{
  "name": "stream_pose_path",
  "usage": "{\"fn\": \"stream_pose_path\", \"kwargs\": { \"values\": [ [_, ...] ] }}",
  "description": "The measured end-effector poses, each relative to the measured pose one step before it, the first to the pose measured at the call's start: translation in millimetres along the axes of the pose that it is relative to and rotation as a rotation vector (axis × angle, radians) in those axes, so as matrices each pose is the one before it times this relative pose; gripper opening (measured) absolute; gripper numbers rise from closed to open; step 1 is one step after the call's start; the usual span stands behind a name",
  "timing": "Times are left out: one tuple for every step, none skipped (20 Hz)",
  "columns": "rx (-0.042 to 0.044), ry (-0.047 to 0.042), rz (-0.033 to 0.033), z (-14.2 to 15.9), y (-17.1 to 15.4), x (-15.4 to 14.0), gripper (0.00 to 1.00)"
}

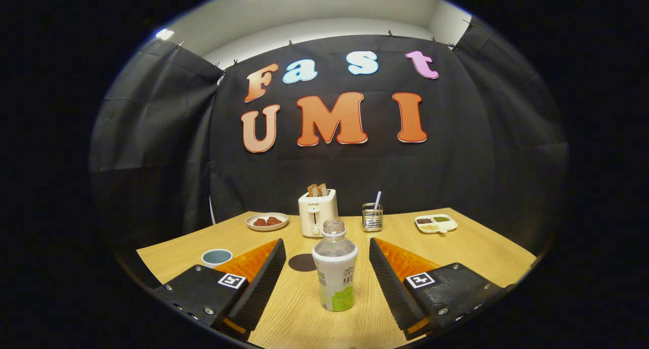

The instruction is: Take the bottle from table, then pour the juice into the cup, finally place the bottle on the coaster

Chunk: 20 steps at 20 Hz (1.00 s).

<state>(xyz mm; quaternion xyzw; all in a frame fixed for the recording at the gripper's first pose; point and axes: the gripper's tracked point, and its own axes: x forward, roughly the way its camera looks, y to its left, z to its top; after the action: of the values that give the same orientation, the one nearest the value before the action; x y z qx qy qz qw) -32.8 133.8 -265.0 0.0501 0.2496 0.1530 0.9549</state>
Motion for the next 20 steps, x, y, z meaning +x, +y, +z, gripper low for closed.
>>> {"fn": "stream_pose_path", "kwargs": {
  "values": [
    [-0.00592,0.00018,-0.00011,-6.04,-1.39,4.3,0.99],
    [-0.00921,0.00591,-0.00637,-8.11,-3.47,5.87,0.99],
    [-0.00704,0.01055,-0.00693,-9.92,-3.0,6.57,0.99],
    [0.00097,0.01333,-0.00339,-8.96,-1.46,4.96,0.99],
    [0.00776,0.01351,0.00616,-6.83,1.7,3.52,0.99],
    [0.0127,0.00638,0.0118,-3.43,3.59,4.45,0.99],
    [0.01226,0.00668,0.0114,-3.54,3.48,4.37,0.98],
    [0.008,0.00426,0.01208,-2.99,3.74,3.8,0.98],
    [0.00158,0.00209,0.00003,-2.8,0.59,3.53,0.98],
    [-0.00718,-0.00062,-0.01145,-0.81,-2.34,3.35,0.96],
    [-0.00876,0.00314,-0.01108,-2.04,-2.48,4.2,0.95],
    [-0.00521,0.00349,-0.00778,-2.37,-0.85,3.72,0.92],
    [0.00096,0.00505,-0.00364,-3.33,-0.08,3.34,0.91],
    [0.00581,0.00544,-0.00239,-2.65,-0.04,3.24,0.89],
    [0.00726,0.00874,-0.00228,-4.35,0.14,3.27,0.89],
    [0.00252,0.00659,-0.01124,-3.52,-2.25,2.64,0.88],
    [0.00034,0.00497,-0.01155,-1.19,-2.24,2.15,0.86],
    [-0.00204,0.00453,-0.00834,-1.38,-1.31,2.16,0.8],
    [-0.00417,0.00387,-0.00351,-3.66,-0.91,2.61,0.77],
    [-0.00538,0.0214,-0.00628,-7.54,-1.47,3.44,0.72]
  ]
}}
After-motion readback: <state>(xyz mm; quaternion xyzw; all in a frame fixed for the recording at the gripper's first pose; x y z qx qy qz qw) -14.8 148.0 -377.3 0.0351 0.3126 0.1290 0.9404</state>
